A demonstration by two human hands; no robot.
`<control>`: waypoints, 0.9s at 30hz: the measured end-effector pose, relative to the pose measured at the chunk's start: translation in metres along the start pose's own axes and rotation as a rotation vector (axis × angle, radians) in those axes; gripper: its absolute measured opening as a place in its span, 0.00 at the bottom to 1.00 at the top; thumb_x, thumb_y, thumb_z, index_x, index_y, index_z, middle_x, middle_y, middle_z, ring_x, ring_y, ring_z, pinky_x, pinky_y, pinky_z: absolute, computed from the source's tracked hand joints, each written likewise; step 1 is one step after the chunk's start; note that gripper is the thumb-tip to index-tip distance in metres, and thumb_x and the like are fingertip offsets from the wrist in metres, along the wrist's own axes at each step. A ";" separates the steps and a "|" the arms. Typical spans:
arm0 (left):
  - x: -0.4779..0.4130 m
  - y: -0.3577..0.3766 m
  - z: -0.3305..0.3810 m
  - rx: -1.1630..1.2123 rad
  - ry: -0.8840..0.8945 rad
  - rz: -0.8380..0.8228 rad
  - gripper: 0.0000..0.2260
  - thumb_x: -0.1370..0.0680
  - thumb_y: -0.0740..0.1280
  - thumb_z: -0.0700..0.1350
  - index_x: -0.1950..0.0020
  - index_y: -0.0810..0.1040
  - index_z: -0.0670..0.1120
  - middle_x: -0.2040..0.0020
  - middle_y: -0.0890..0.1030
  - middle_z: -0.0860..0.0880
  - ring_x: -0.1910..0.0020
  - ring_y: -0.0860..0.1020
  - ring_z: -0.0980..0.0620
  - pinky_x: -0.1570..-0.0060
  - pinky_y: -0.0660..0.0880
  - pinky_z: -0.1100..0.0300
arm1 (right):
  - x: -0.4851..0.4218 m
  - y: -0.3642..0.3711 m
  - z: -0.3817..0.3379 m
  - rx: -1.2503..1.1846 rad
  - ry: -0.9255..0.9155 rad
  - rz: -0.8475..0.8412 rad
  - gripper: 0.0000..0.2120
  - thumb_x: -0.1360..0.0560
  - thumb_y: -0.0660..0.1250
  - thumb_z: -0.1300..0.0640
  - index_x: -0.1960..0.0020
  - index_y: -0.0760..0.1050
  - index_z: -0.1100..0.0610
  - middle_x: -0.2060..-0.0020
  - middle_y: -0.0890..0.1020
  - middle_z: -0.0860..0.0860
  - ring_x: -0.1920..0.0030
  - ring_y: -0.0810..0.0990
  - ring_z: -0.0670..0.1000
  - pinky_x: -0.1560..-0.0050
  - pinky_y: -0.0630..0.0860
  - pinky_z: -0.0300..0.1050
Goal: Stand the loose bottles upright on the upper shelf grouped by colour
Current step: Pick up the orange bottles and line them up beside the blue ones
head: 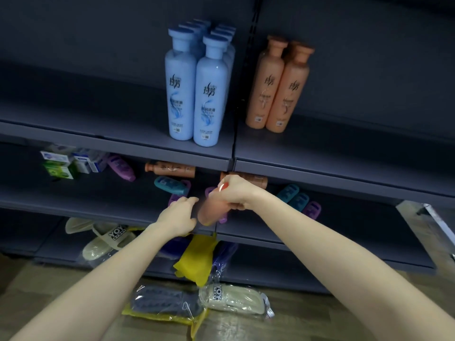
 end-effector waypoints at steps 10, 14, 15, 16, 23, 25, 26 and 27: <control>0.015 -0.038 0.005 -0.054 0.008 0.079 0.25 0.24 0.64 0.46 0.28 0.64 0.47 0.31 0.68 0.45 0.33 0.68 0.44 0.40 0.71 0.50 | 0.034 -0.021 -0.032 0.266 -0.135 0.058 0.08 0.27 0.65 0.55 0.50 0.72 0.54 0.69 0.72 0.50 0.72 0.69 0.48 0.76 0.65 0.39; 0.021 -0.058 0.008 -0.057 0.029 0.138 0.24 0.26 0.66 0.48 0.30 0.68 0.47 0.33 0.71 0.46 0.35 0.70 0.45 0.40 0.72 0.51 | 0.046 -0.030 -0.047 0.257 -0.203 0.117 0.11 0.29 0.66 0.52 0.48 0.73 0.54 0.57 0.79 0.52 0.58 0.79 0.52 0.61 0.79 0.46; 0.021 -0.063 0.010 -0.054 0.041 0.148 0.25 0.27 0.67 0.49 0.31 0.69 0.46 0.34 0.71 0.46 0.35 0.71 0.45 0.40 0.71 0.52 | 0.049 -0.033 -0.051 0.269 -0.227 0.154 0.12 0.29 0.66 0.51 0.47 0.74 0.53 0.53 0.79 0.52 0.53 0.79 0.53 0.56 0.80 0.48; 0.023 -0.067 0.012 -0.050 0.047 0.143 0.25 0.28 0.68 0.51 0.32 0.70 0.46 0.35 0.73 0.46 0.36 0.72 0.45 0.41 0.72 0.53 | 0.052 -0.037 -0.055 0.300 -0.252 0.199 0.13 0.29 0.66 0.49 0.46 0.74 0.51 0.51 0.79 0.50 0.50 0.78 0.53 0.55 0.78 0.47; 0.024 -0.079 0.017 0.108 0.091 0.069 0.45 0.46 0.67 0.68 0.33 0.70 0.50 0.38 0.76 0.54 0.40 0.75 0.55 0.42 0.75 0.53 | 0.073 -0.058 -0.081 0.326 -0.403 0.457 0.16 0.31 0.66 0.47 0.45 0.74 0.51 0.55 0.78 0.48 0.53 0.77 0.52 0.54 0.74 0.45; 0.029 -0.082 0.025 0.215 0.102 0.051 0.48 0.47 0.70 0.65 0.31 0.67 0.48 0.37 0.75 0.53 0.39 0.74 0.54 0.40 0.74 0.53 | 0.079 -0.066 -0.087 0.298 -0.459 0.492 0.14 0.31 0.66 0.48 0.47 0.73 0.52 0.60 0.77 0.46 0.56 0.77 0.52 0.57 0.73 0.45; 0.032 -0.083 0.029 0.261 0.107 0.045 0.48 0.47 0.71 0.63 0.30 0.66 0.48 0.37 0.75 0.52 0.39 0.74 0.54 0.40 0.74 0.53 | 0.081 -0.070 -0.090 0.281 -0.490 0.510 0.14 0.31 0.67 0.48 0.48 0.73 0.52 0.62 0.76 0.45 0.57 0.77 0.51 0.58 0.72 0.45; 0.033 -0.083 0.033 0.301 0.112 0.042 0.46 0.46 0.73 0.62 0.31 0.66 0.49 0.38 0.76 0.52 0.39 0.74 0.54 0.40 0.74 0.54 | 0.082 -0.074 -0.093 0.259 -0.520 0.530 0.13 0.32 0.67 0.49 0.49 0.73 0.52 0.63 0.76 0.44 0.57 0.77 0.51 0.58 0.72 0.45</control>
Point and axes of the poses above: each hand's wrist, its own x-axis away from the middle knuckle, its own y-axis out of the palm, z = x × y, the point moved 4 cm from there along -x, towards the middle knuckle
